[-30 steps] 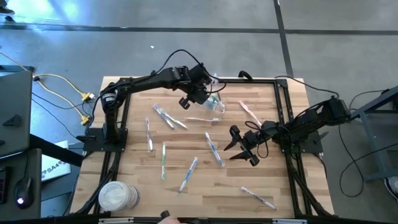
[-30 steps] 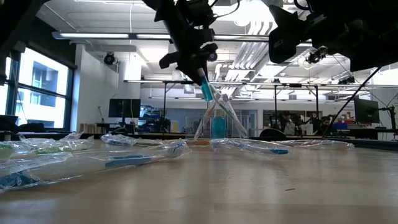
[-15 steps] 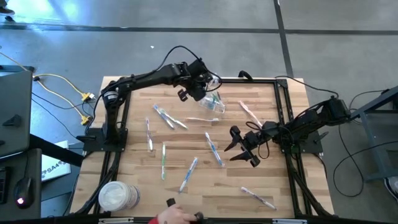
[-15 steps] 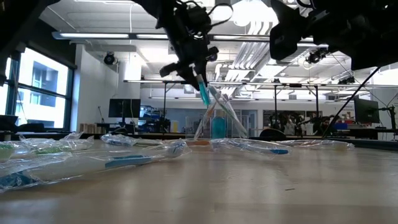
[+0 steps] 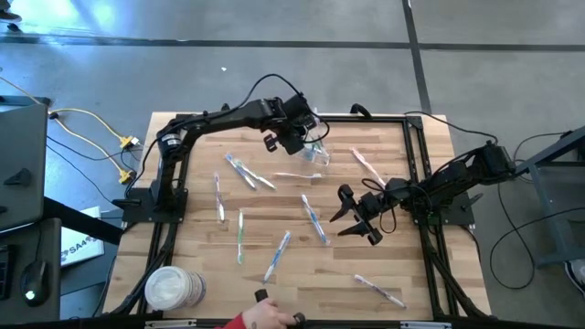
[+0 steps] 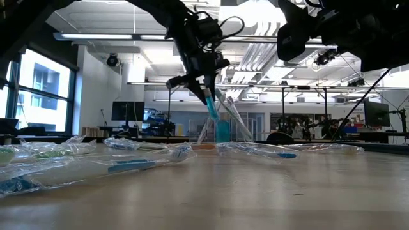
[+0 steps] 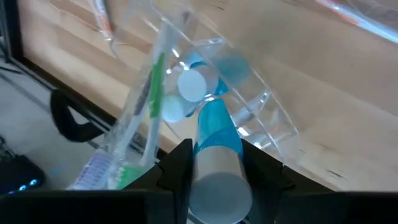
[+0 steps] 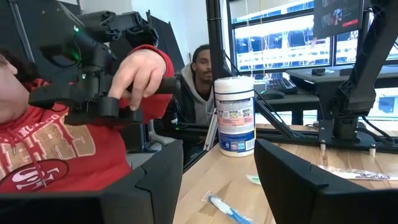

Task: Pick & Place toothbrushing station
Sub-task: Put the blue mouthwash into the transparent organizer

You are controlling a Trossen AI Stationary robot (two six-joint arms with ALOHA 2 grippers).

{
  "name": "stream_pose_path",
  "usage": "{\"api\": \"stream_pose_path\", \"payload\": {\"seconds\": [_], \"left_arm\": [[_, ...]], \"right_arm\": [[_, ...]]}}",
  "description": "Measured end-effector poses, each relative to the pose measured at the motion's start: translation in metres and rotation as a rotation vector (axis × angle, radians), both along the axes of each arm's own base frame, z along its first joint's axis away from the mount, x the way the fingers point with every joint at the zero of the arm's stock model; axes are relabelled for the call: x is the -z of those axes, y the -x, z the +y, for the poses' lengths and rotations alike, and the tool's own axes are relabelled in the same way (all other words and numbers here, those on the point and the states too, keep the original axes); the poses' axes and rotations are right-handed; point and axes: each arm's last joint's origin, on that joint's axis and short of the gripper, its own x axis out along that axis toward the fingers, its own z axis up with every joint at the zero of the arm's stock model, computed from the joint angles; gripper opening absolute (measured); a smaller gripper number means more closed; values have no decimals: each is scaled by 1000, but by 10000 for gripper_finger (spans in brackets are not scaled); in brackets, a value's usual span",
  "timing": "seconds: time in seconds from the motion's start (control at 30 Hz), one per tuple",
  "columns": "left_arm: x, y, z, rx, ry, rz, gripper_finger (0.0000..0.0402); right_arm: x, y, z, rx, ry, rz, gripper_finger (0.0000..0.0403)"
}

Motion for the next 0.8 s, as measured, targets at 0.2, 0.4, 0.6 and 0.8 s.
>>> {"api": "stream_pose_path", "payload": {"seconds": [0.2, 0.4, 0.6, 0.8], "left_arm": [[1, 1, 0, 2, 6, 8, 106], [4, -4, -8, 27, 17, 17, 106], [7, -5, -9, 34, 31, 21, 106], [12, -5, -10, 18, 56, 48, 106]], "right_arm": [[0, 0, 0, 0, 0, 0, 191], [0, 0, 0, 0, 0, 3, 191], [0, 0, 0, 0, 1, 5, 191], [1, 0, 0, 0, 1, 6, 191]]}}
